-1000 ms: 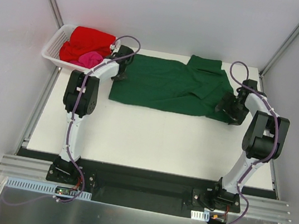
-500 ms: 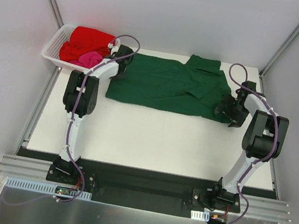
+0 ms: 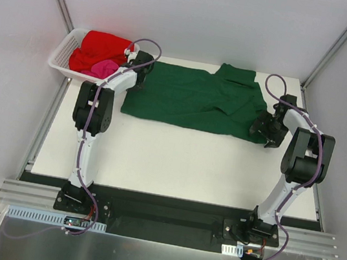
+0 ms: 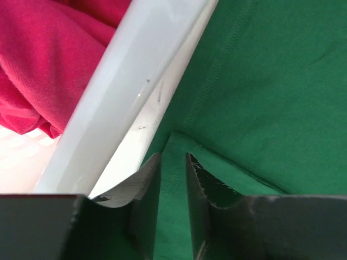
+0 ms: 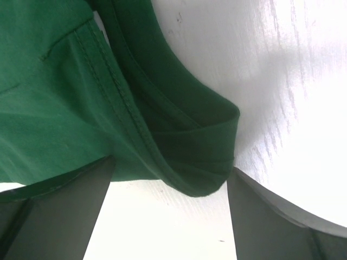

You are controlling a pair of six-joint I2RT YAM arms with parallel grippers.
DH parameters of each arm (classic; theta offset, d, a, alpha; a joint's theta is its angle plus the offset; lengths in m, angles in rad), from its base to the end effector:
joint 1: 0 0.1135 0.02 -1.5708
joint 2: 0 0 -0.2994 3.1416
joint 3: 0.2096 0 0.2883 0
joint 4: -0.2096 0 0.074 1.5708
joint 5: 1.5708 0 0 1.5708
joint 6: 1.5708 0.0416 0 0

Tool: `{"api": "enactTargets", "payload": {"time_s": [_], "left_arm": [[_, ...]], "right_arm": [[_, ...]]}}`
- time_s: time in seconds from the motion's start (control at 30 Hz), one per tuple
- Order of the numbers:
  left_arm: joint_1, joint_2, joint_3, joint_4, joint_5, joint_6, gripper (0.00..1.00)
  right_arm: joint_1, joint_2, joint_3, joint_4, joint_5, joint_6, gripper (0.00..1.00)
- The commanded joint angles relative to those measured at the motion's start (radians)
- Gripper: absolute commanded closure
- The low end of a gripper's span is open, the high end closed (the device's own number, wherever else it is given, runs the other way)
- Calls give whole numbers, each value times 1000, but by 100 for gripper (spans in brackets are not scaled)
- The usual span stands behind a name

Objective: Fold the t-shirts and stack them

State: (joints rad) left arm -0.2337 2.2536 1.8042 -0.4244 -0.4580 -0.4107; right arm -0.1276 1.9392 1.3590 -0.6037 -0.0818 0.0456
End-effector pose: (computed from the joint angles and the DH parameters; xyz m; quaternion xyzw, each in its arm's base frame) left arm 0.5494 -0.1119 0.1920 -0.1581 0.9049 0.0971 0.3830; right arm 0.4370 -0.0526 0.1815 0.0770 0.9775 0.0322 0.1936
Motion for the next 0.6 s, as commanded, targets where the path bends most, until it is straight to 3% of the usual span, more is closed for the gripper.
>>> {"api": "enactTargets", "payload": {"time_s": [0.0,0.07,0.17,0.4,0.57], "left_arm": [[22,1,46,1,-31,-7,75],[31,7,49,1,-22,-8,83],[37,12,46,-1,7,-11,88],[37,20,49,-8,77,21,81],[30,-34,-43,-8,82,-30,81]], "right_arm": [[-6,-6,-8,-18,11,-12,13],[-6,-8,-8,-19,11,-13,15],[-6,-8,-9,-19,13,-18,18],[-6,-3,-8,-33,37,-26,17],[-33,-17,-31,-50,60,-32,20]]}}
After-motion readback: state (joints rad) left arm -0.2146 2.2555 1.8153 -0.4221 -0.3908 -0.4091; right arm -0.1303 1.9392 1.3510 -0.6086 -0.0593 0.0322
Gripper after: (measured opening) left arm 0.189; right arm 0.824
